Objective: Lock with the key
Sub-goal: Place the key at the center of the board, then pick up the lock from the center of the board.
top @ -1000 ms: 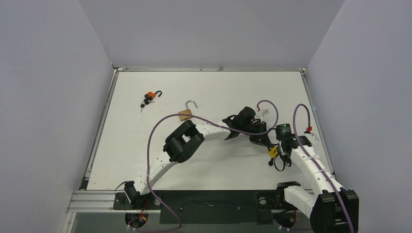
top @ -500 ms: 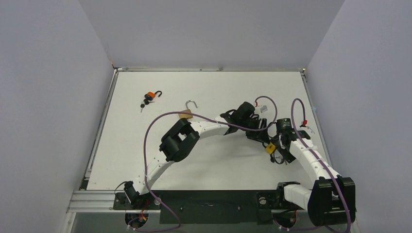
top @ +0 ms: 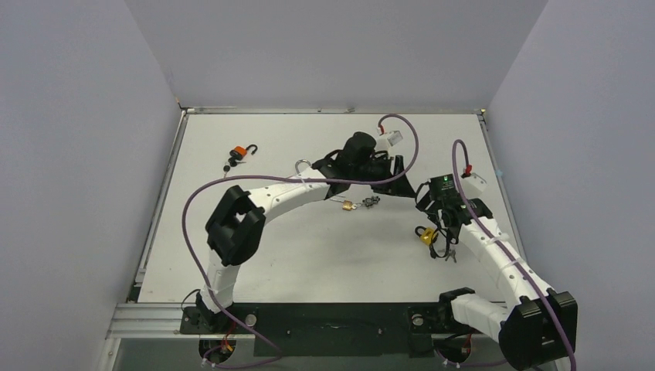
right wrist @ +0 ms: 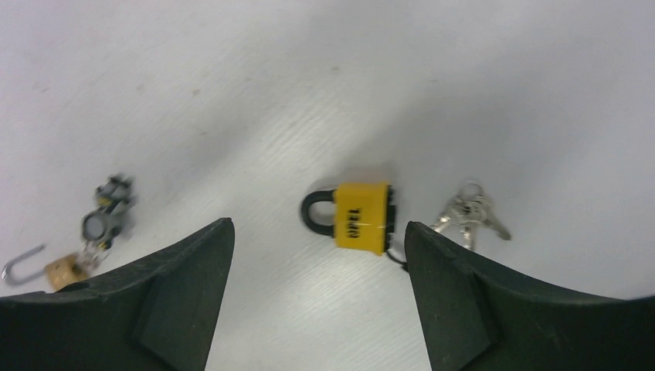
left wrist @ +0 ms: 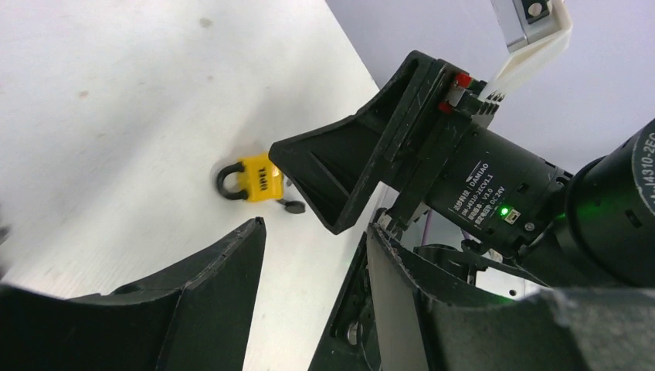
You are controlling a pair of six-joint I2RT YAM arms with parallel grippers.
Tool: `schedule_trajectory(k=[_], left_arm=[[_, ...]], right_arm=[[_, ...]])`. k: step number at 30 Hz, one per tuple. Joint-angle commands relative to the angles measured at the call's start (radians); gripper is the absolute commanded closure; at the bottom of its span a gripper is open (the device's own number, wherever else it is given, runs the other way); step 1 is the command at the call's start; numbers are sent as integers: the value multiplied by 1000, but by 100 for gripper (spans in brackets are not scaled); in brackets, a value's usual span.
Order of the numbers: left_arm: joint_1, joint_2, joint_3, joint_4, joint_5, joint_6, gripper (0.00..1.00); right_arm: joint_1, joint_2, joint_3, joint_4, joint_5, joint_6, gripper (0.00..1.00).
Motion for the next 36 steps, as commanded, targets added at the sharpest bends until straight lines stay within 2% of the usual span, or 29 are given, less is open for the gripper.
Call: schedule_trajectory(k=[1, 3, 7, 13, 16, 20, 28, 36], left_arm=[[51, -214, -188, -56, -101, 52, 51], [58, -346, -264, -115, -175, 87, 51], [71, -506, -376, -250, -270, 99, 49], [196, -664, -534, -327, -309, 72, 49], [265, -715, -606, -323, -280, 67, 49], [329, -766, -658, -316, -276, 75, 49], [489, -830, -703, -306, -229, 61, 49], [569, -847, -702, -301, -176, 65, 49]], right_arm=[[127, 112, 110, 130, 2, -90, 27], [189, 186, 165, 139, 22, -102, 30], [292, 345, 287, 151, 37, -128, 35], [380, 585, 448, 167, 0, -150, 48], [415, 645, 488, 168, -6, -151, 54], [439, 693, 518, 166, 7, -143, 55], [475, 776, 534, 202, -17, -157, 57], [477, 827, 547, 201, 23, -129, 60]])
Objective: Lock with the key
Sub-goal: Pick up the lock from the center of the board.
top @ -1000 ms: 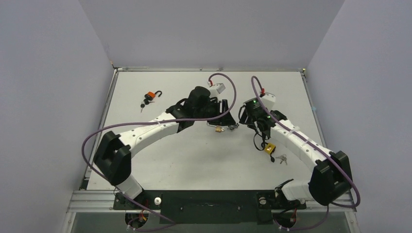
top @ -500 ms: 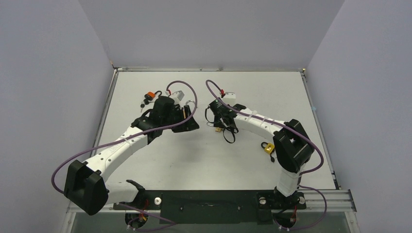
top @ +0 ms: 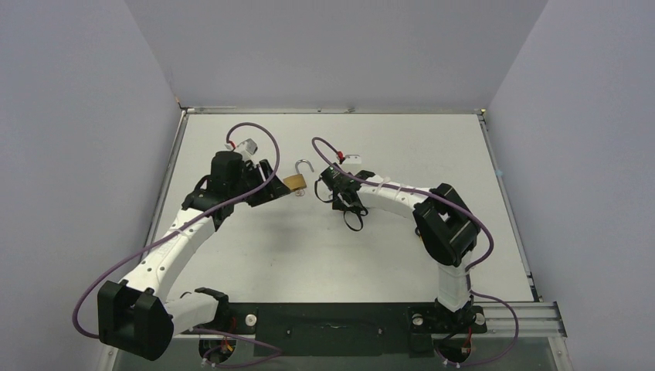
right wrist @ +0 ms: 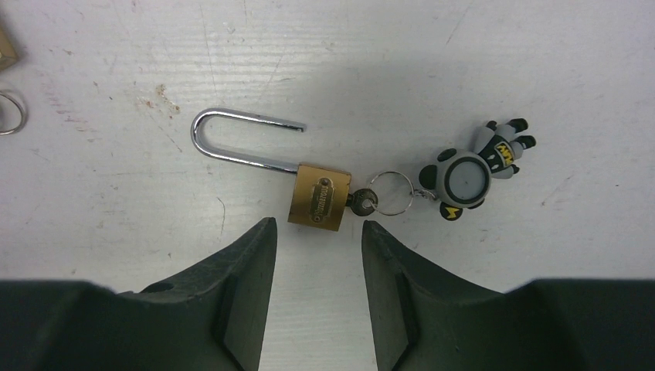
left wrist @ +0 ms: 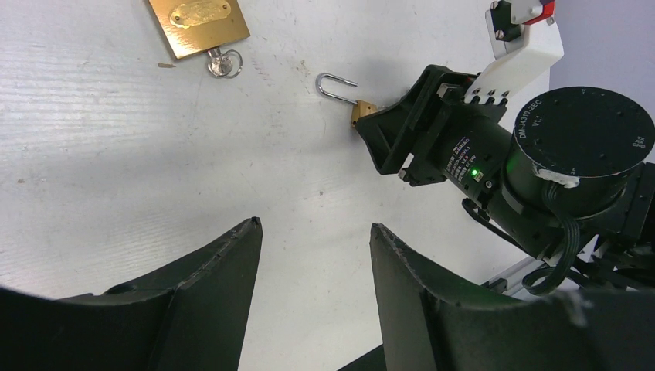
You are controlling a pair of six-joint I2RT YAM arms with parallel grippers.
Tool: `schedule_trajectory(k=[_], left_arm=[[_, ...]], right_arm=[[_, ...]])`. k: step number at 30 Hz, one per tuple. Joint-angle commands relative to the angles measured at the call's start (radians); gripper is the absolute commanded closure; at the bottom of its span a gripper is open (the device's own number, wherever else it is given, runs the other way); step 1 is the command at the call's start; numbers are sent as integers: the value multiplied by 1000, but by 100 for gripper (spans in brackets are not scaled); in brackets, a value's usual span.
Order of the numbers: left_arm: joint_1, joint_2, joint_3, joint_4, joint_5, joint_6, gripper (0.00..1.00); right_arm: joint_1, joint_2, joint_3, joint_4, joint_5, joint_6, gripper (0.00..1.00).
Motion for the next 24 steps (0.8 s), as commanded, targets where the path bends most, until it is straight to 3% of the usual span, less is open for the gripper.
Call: schedule_trajectory(k=[1, 16, 22, 24], left_arm=[[26, -32, -4, 43, 52, -1, 49], [66, -38, -33, 66, 74, -19, 49], [69, -26, -41, 74, 79, -3, 49], [68, -16, -45, 80, 83, 22, 49]], right_arm=[[8, 9, 40, 23, 51, 20, 60], [12, 66, 45, 54, 77, 53, 63], [11, 47, 18, 74, 94, 49, 82], [11, 26, 2, 78, 97, 42, 92]])
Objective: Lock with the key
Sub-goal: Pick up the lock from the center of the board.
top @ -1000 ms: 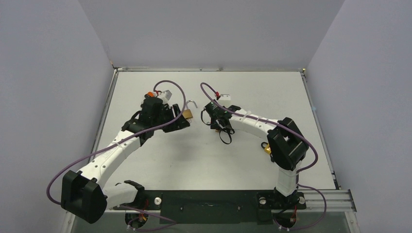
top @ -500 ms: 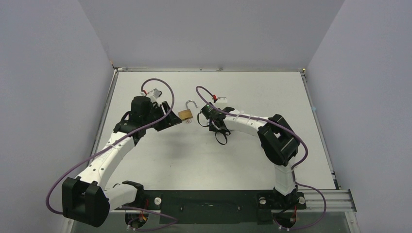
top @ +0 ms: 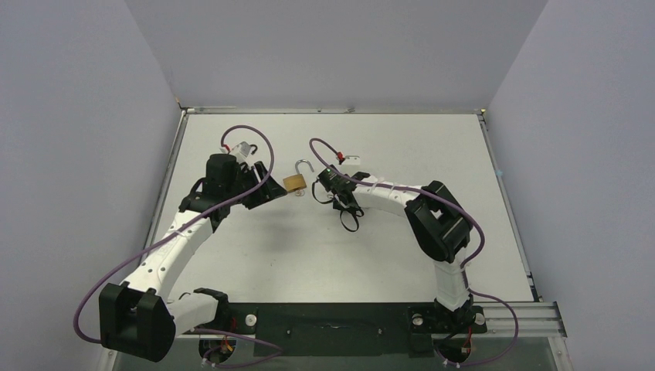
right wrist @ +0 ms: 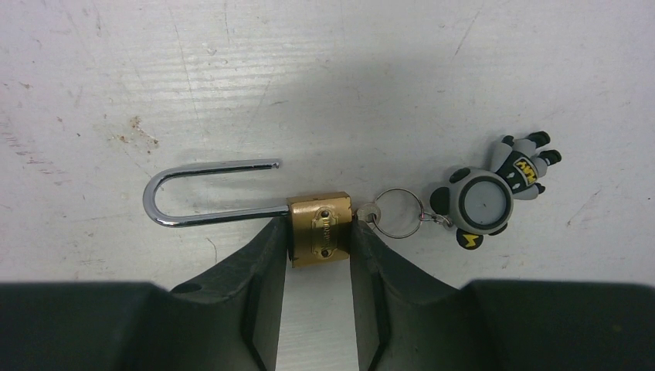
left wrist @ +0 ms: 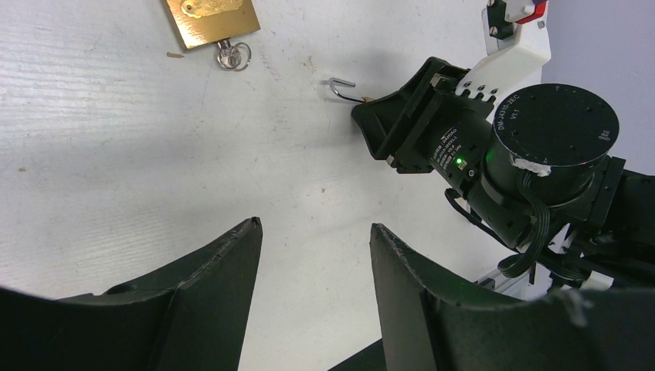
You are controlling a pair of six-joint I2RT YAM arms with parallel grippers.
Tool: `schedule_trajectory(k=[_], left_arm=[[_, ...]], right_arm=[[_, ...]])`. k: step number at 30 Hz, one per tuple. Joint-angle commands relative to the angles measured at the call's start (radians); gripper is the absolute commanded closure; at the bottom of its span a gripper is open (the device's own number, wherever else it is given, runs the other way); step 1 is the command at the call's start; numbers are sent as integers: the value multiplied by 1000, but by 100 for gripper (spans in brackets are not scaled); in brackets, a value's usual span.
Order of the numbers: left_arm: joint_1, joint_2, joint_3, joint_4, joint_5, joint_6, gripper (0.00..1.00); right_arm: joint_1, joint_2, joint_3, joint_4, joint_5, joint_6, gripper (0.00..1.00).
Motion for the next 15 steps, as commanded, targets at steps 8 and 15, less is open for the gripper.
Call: schedule_trajectory(k=[8, 15], left_arm=[[-119, 41, -3, 167, 121, 117, 49], [-262, 19, 63, 246, 87, 273, 49]], right_arm=[[6, -273, -164, 118, -11, -102, 100], [4, -538, -220, 82, -144, -213, 100]])
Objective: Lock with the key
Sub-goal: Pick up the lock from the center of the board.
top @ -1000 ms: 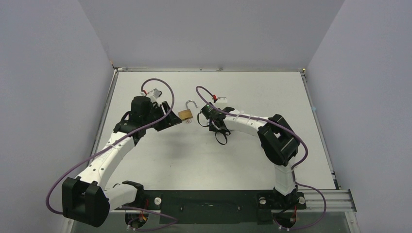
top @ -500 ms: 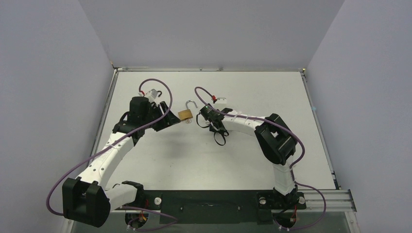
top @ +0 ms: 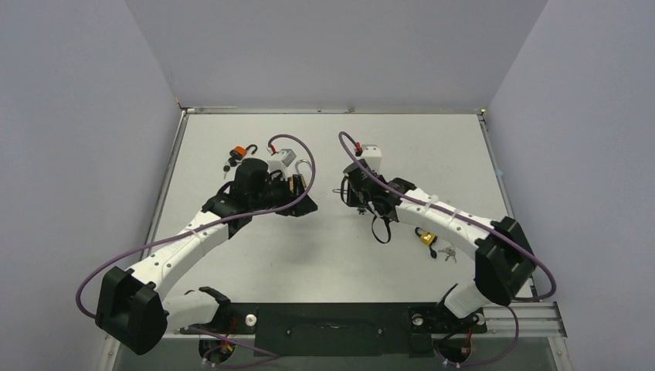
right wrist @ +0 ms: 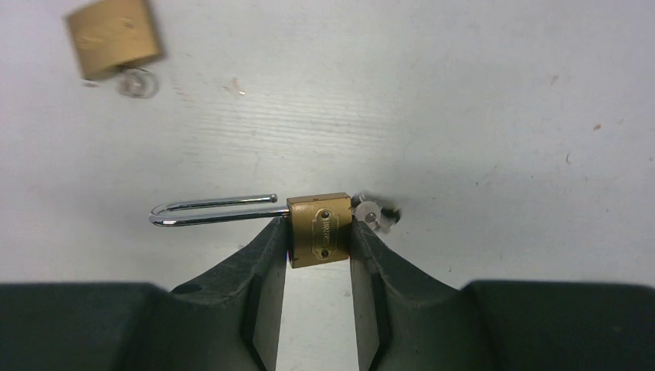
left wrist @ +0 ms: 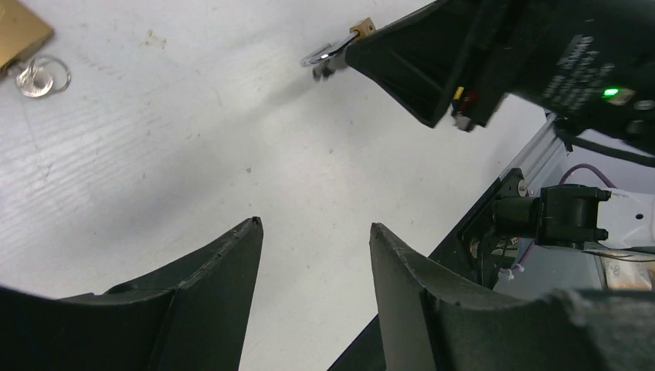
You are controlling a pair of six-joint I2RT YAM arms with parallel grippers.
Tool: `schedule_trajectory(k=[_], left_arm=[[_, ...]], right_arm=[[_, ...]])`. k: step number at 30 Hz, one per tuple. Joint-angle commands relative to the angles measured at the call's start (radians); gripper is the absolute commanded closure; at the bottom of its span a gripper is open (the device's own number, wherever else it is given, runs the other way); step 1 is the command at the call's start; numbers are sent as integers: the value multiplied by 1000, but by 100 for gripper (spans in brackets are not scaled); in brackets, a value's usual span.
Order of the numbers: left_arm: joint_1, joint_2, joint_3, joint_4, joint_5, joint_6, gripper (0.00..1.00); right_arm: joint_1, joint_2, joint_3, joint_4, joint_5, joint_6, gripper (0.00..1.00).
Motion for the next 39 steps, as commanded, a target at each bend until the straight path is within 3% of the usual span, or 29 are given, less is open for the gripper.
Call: schedule_trajectory(k=[1, 6, 16, 24, 39], left_arm=[[-28, -34, 80, 165, 29, 115, 49], [-31, -50, 151, 222, 115, 178, 49], [-73, -1, 379, -26, 303, 401, 49], [-157, 25, 474, -198, 223, 488, 53], [-188, 87, 515, -251, 117, 497, 60]], right_arm=[[3, -180, 3, 4, -96, -93, 100], [-5, -282, 52, -85, -221, -149, 100], [-33, -368, 142, -186, -432, -147, 100], [-49, -361, 197, -220, -491, -130, 100], [-54, -336, 221, -231, -513, -119, 100]])
